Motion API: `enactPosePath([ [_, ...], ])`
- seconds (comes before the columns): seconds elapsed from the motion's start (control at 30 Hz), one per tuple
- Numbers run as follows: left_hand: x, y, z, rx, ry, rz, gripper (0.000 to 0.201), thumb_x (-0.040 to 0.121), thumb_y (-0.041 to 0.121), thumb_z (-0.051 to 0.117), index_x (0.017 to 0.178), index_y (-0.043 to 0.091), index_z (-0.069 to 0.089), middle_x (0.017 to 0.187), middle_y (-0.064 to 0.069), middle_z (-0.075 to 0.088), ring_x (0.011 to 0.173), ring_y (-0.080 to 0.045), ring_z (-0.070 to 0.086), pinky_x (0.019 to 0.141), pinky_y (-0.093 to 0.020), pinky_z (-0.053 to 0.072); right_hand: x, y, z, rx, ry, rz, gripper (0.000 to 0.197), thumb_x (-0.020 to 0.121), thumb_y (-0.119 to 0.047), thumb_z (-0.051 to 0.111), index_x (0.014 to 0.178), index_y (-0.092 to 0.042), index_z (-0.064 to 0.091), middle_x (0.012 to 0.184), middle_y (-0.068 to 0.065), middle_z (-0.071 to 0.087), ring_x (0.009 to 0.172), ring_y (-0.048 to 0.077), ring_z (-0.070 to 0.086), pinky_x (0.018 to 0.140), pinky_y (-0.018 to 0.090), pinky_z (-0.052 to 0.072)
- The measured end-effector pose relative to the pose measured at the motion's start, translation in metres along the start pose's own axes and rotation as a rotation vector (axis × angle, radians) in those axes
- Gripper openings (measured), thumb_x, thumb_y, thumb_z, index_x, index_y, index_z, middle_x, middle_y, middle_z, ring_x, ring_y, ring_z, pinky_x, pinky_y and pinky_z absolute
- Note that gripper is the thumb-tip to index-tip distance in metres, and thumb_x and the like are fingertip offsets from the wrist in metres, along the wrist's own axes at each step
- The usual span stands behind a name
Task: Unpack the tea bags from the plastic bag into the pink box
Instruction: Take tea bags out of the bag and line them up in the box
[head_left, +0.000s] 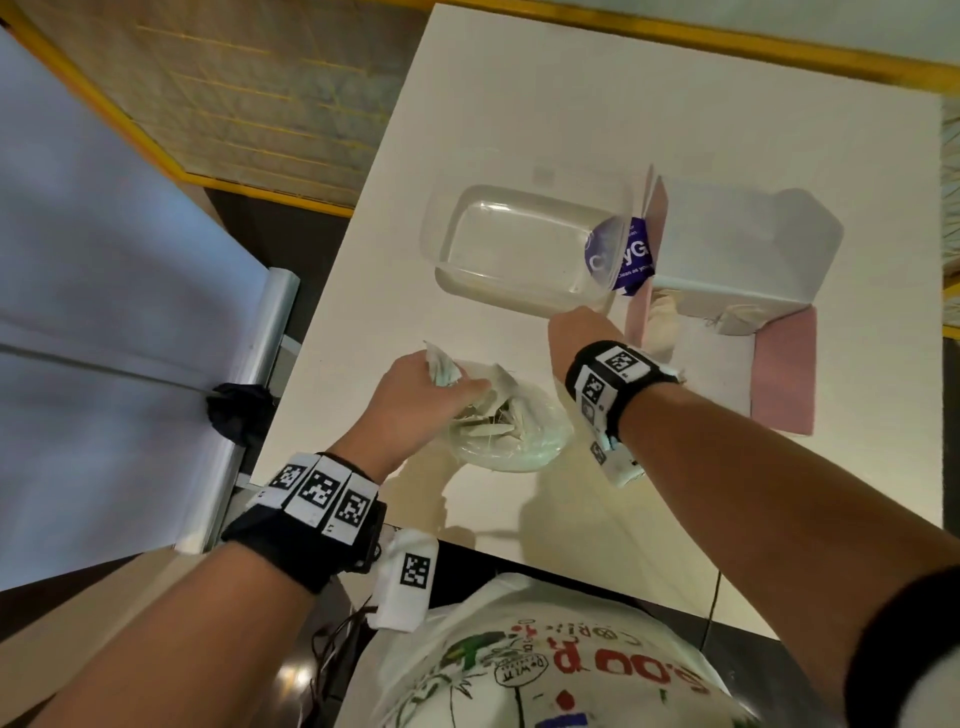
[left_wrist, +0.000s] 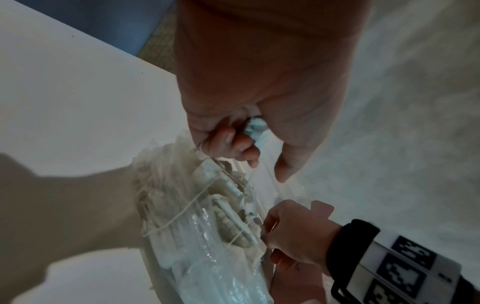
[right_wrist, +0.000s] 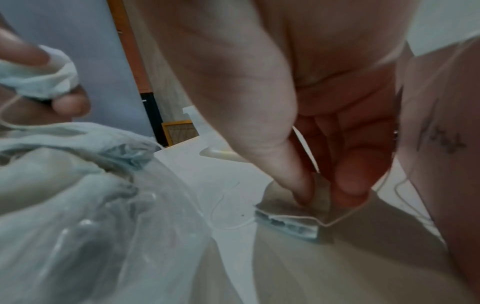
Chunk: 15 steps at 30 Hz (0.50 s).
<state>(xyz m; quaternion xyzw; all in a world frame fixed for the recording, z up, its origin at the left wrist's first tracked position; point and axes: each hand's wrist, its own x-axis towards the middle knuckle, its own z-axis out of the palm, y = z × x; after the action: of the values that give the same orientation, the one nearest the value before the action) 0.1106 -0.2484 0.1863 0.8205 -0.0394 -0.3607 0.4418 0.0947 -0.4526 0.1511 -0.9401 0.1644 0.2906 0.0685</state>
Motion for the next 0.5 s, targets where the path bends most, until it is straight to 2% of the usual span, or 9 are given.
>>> enactPosePath([
  [0.07, 0.002, -0.003, -0.001, 0.107, -0.051, 0.008, 0.038, 0.074, 0.046, 0.081, 0.071, 0.01, 0.067, 0.066, -0.003, 0.064, 0.063, -0.013, 0.061, 0.062, -0.026, 0.045, -0.006, 0.0, -0.004, 0.031, -0.013, -0.007, 0.021, 0.096, -0.008, 0.056, 0.114, -0.004, 0.063, 0.111, 0.014, 0.067, 0.101, 0.029, 0.066, 0.083, 0.034, 0.051],
  [0.1, 0.003, -0.004, -0.001, 0.178, -0.066, 0.025, 0.04, 0.074, 0.051, 0.081, 0.072, 0.012, 0.069, 0.068, -0.004, 0.066, 0.063, -0.013, 0.061, 0.06, -0.025, 0.043, -0.011, 0.0, -0.007, 0.044, 0.004, -0.025, 0.016, 0.095, -0.009, 0.057, 0.11, -0.006, 0.064, 0.102, 0.011, 0.066, 0.092, 0.028, 0.065, 0.077, 0.033, 0.049],
  [0.17, 0.006, -0.006, -0.003, 0.311, -0.073, 0.059, 0.037, 0.075, 0.043, 0.08, 0.08, 0.008, 0.07, 0.078, -0.01, 0.07, 0.072, -0.023, 0.065, 0.06, -0.028, 0.043, -0.024, 0.003, -0.016, 0.085, 0.073, -0.084, 0.008, 0.094, -0.008, 0.056, 0.095, -0.014, 0.061, 0.09, 0.006, 0.06, 0.079, 0.024, 0.058, 0.069, 0.03, 0.043],
  [0.23, 0.01, -0.005, -0.004, 0.371, -0.067, 0.062, 0.027, 0.074, 0.028, 0.08, 0.081, 0.004, 0.068, 0.08, -0.011, 0.07, 0.071, -0.024, 0.063, 0.059, -0.028, 0.044, -0.04, 0.007, -0.026, 0.186, 0.139, -0.187, 0.015, 0.092, -0.007, 0.056, 0.083, -0.019, 0.057, 0.089, 0.003, 0.061, 0.079, 0.022, 0.058, 0.067, 0.026, 0.038],
  [0.33, 0.013, -0.001, -0.006, 0.32, -0.064, 0.061, 0.025, 0.072, 0.024, 0.078, 0.078, 0.003, 0.065, 0.077, -0.004, 0.068, 0.07, -0.018, 0.058, 0.061, -0.029, 0.043, -0.067, 0.008, -0.043, 0.269, 0.147, -0.345, 0.009, 0.092, -0.018, 0.063, 0.093, -0.023, 0.07, 0.094, -0.007, 0.06, 0.09, 0.016, 0.056, 0.076, 0.028, 0.04],
  [0.4, 0.012, 0.005, -0.007, 0.219, -0.087, 0.084, 0.029, 0.071, 0.022, 0.078, 0.074, 0.001, 0.059, 0.072, 0.001, 0.061, 0.069, -0.015, 0.053, 0.066, -0.032, 0.042, -0.081, 0.005, -0.049, 0.246, 0.135, -0.416, 0.012, 0.089, -0.022, 0.064, 0.095, -0.026, 0.073, 0.098, -0.009, 0.056, 0.099, 0.017, 0.051, 0.084, 0.032, 0.042],
  [0.5, 0.007, 0.02, -0.011, 0.134, -0.158, 0.109, 0.03, 0.074, 0.013, 0.079, 0.072, -0.005, 0.055, 0.07, -0.001, 0.053, 0.065, -0.013, 0.05, 0.066, -0.029, 0.042, -0.093, -0.003, -0.051, 0.25, 0.107, -0.487, 0.008, 0.086, -0.025, 0.067, 0.089, -0.03, 0.073, 0.124, -0.008, 0.057, 0.121, 0.017, 0.043, 0.104, 0.037, 0.038],
])
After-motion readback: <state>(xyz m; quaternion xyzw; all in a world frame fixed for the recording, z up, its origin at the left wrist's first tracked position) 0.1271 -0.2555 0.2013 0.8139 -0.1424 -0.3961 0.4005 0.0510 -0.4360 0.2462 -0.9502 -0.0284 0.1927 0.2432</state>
